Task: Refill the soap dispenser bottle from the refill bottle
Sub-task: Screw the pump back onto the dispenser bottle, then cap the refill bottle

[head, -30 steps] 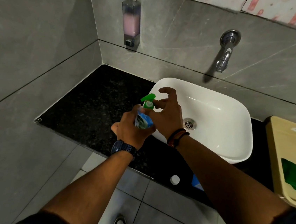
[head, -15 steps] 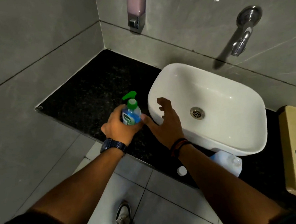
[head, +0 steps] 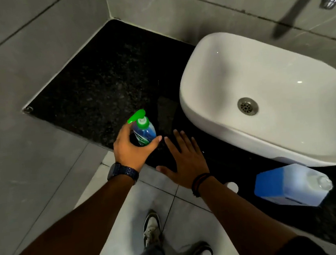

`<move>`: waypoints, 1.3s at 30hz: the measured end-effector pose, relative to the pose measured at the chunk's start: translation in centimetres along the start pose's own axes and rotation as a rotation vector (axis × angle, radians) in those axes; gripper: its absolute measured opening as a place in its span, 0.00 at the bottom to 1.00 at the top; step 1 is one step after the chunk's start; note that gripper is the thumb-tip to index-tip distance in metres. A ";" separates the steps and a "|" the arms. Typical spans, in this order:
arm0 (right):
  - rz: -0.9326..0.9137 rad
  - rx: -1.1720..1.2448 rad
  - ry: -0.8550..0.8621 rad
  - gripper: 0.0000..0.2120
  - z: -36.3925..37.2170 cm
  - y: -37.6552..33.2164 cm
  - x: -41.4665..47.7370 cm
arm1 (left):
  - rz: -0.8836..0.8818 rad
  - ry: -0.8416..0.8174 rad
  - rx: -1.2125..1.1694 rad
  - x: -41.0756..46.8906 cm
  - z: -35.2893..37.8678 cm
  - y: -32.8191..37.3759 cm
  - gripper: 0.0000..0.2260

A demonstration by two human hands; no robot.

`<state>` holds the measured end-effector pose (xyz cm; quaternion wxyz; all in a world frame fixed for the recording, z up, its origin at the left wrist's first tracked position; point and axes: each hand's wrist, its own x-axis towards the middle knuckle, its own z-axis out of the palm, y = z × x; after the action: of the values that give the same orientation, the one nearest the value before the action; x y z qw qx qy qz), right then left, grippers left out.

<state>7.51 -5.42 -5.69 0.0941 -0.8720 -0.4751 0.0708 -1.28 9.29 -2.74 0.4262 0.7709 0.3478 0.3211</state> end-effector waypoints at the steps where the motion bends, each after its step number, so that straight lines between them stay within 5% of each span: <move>1: 0.007 -0.011 -0.009 0.40 0.5 0.1 0.1 | 0.007 -0.005 0.000 0.1 0.0 -0.2 0.31; 11: 0.014 0.078 0.024 0.38 -0.1 0.2 -0.3 | 0.087 -0.010 0.084 -0.7 -0.7 0.8 0.41; 19: 0.001 0.249 0.237 0.31 -9.0 2.4 -5.0 | 0.127 0.126 0.103 -7.4 -1.0 6.5 0.23; 24: -0.010 0.324 0.531 0.19 -14.3 5.7 -10.4 | 0.217 -0.024 0.109 -11.2 2.9 10.6 0.15; 30: 0.202 0.479 0.774 0.15 -16.3 12.4 -17.0 | 0.194 -0.299 0.173 -13.9 9.3 11.9 0.12; 36: 0.376 0.773 0.472 0.37 -12.9 17.0 -21.0 | 0.116 -0.549 0.337 -14.6 12.1 10.8 0.26; 39: 0.340 0.847 0.339 0.38 -11.6 17.3 -20.9 | 0.153 -0.629 0.411 -14.9 12.7 10.5 0.30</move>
<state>12.83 -33.31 2.27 0.5039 -0.8215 -0.2335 0.1290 3.29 -12.43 -1.96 0.3234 0.9249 0.1988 0.0230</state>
